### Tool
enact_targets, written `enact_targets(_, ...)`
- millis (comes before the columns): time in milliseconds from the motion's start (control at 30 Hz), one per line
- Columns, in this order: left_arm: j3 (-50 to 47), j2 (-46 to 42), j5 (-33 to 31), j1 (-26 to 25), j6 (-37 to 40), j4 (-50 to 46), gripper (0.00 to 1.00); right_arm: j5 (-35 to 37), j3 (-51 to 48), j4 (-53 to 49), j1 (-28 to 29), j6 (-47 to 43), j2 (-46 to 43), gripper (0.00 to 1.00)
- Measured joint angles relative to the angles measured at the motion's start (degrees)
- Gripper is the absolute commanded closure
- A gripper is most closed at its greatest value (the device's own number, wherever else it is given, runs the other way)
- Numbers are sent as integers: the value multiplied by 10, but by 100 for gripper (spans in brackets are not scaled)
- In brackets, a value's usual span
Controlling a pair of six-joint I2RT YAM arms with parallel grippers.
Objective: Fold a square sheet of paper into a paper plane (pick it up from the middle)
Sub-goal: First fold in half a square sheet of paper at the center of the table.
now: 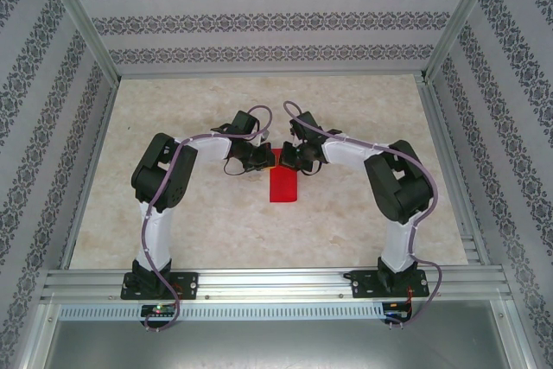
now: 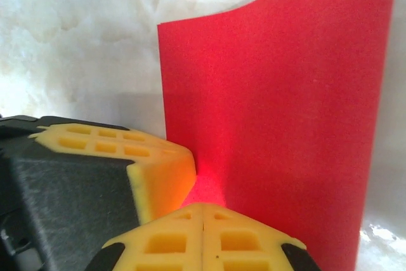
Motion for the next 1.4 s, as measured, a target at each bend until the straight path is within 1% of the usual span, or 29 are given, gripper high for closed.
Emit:
enact_targets(233, 4, 2, 0, 0, 0, -7, 100, -4, 4, -4, -1, -1, 20, 100)
enact_targets(533, 12, 5, -2, 0, 0, -19, 100, -9, -2, -4, -5, -3, 22, 100)
enact_targets(800, 14, 6, -4, 0, 0, -23, 100, -26, -24, 22, -16, -11, 21, 100)
enact_targets(1133, 19, 8, -7, 0, 0, -30, 100, -51, -100, 102, -35, -24, -12, 100)
enact_targets(1400, 22, 9, -9, -1, 0, -36, 100, -53, -148, 106, -58, -37, -49, 100)
